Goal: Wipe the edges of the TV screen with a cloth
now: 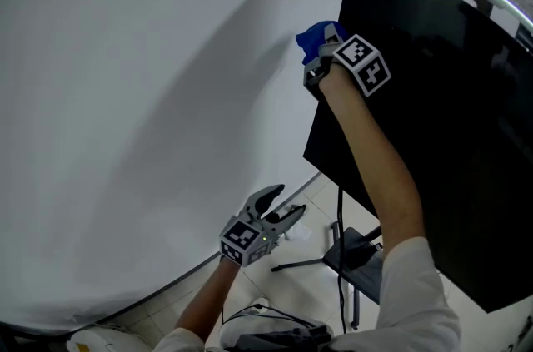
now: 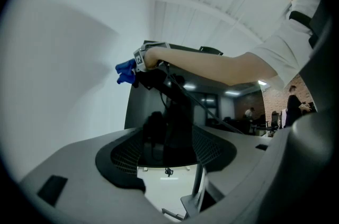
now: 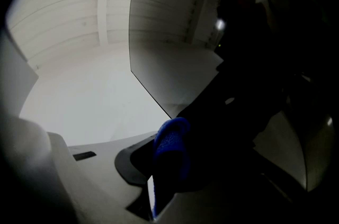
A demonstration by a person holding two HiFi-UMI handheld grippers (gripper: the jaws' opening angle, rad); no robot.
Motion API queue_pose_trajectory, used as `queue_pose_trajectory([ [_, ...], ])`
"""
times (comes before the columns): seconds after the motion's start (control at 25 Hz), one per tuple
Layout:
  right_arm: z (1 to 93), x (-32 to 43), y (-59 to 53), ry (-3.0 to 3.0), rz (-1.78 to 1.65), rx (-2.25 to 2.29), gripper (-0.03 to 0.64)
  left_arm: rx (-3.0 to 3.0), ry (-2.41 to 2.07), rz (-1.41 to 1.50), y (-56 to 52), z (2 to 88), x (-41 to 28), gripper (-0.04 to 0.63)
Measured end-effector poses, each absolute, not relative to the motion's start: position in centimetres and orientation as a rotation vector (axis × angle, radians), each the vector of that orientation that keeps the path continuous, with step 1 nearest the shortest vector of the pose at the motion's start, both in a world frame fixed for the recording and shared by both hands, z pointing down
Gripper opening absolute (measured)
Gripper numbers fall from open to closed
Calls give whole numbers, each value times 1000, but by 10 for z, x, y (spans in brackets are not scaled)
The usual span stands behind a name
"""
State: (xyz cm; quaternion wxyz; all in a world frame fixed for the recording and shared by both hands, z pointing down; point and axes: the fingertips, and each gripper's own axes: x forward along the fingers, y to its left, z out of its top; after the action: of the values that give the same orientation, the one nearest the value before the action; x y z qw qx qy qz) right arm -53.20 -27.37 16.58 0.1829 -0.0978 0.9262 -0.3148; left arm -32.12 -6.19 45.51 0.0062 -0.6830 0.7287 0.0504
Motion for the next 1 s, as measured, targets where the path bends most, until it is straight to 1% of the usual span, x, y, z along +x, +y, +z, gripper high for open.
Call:
queue_pose_trajectory([
  [0.2, 123, -532, -272, 2593, -811, -250, 72, -2136, 2257, 147, -69, 448, -326, 282],
  [0.4, 52, -534, -276, 2564, -752, -234, 72, -2133, 2249, 148, -76, 416, -336, 282],
  [0.72, 26, -536, -278, 2535, -688, -215, 72, -2118, 2242, 176, -86, 444, -348, 282],
  [0.92, -27, -527, -274, 2504, -709, -221, 72, -2116, 2242, 175, -82, 428, -344, 282],
  [1.0, -44, -520, -274, 2478, -669, -236, 72, -2123, 2232, 178, -83, 426, -343, 282],
])
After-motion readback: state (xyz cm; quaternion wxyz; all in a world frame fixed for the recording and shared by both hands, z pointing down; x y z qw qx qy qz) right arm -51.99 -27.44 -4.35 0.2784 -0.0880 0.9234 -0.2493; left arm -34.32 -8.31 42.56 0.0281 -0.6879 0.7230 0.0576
